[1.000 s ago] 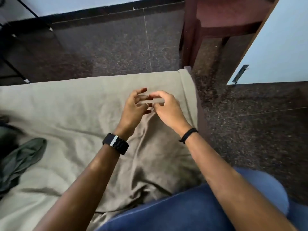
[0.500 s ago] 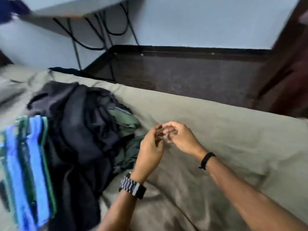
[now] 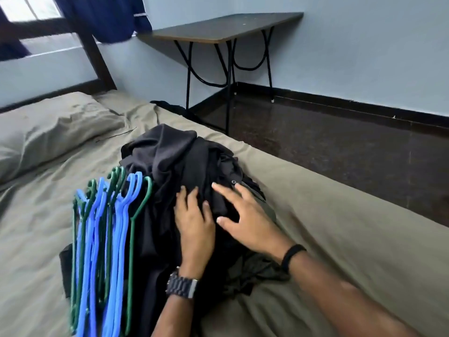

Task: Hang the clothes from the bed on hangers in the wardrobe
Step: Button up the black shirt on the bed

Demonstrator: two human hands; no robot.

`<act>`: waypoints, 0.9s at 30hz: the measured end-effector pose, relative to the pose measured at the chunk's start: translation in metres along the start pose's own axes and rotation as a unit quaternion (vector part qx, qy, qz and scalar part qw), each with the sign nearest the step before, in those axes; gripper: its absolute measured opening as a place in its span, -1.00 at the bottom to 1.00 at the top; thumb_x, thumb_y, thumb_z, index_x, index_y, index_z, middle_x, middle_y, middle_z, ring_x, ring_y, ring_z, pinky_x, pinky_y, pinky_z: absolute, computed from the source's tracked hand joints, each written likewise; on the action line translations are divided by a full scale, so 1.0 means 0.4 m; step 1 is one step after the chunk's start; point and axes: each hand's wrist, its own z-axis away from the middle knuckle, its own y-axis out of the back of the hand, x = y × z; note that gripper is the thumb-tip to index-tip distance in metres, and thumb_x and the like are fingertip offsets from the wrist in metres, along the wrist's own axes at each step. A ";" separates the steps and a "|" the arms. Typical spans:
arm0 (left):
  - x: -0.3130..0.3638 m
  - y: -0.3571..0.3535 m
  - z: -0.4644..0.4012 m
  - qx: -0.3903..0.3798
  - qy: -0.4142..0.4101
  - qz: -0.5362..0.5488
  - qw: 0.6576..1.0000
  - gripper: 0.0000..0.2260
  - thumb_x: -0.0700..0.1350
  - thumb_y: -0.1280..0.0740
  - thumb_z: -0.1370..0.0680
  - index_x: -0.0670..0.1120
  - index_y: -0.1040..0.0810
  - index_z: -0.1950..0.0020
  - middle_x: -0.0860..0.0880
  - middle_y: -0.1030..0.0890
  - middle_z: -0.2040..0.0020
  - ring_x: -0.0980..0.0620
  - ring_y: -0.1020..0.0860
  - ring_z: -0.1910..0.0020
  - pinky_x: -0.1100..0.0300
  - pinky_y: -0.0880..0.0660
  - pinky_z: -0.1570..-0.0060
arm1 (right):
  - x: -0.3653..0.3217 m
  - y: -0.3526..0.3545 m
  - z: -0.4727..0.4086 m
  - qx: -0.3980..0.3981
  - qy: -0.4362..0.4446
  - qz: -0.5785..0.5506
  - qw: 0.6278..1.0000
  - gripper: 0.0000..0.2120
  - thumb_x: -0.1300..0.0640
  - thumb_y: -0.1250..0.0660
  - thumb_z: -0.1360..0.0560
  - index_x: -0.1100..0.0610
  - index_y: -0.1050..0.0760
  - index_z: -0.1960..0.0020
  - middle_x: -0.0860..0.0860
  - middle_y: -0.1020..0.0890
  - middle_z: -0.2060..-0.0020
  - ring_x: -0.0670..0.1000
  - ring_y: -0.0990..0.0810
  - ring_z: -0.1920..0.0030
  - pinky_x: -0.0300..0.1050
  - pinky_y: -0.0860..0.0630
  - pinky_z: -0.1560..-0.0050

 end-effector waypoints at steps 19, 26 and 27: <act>0.150 0.009 0.138 -0.227 0.145 0.369 0.890 -0.58 -0.22 -0.19 -0.43 -0.04 -0.55 -0.26 0.00 -0.65 -0.13 0.04 -0.57 -0.17 -0.03 -0.42 -0.31 | 0.036 0.116 0.055 0.142 -0.169 -0.196 0.955 -0.80 0.20 -0.19 -0.54 0.11 -0.42 0.25 0.02 -0.48 0.32 0.01 -0.43 0.23 -0.04 -0.34 0.14; 0.224 0.008 0.228 -0.360 0.030 0.303 0.882 -0.74 -0.12 -0.23 -0.47 0.11 -0.65 -0.01 0.12 -0.69 0.04 0.19 -0.60 0.02 0.25 -0.50 -0.04 | 0.042 0.211 0.185 0.136 -0.149 -0.325 0.924 -0.79 0.35 -0.17 -0.59 0.27 -0.56 -0.11 0.17 -0.66 -0.05 -0.01 -0.63 0.02 -0.26 -0.55 0.02; 0.231 0.003 0.236 -0.309 0.003 0.287 0.907 -0.78 -0.17 -0.25 -0.52 0.05 -0.66 0.01 0.09 -0.69 0.07 0.17 -0.60 0.05 0.19 -0.50 -0.04 | 0.043 0.228 0.210 0.152 -0.140 -0.353 0.912 -0.77 0.36 -0.15 -0.60 0.25 -0.55 -0.13 0.16 -0.66 -0.07 0.00 -0.63 -0.02 -0.23 -0.55 -0.02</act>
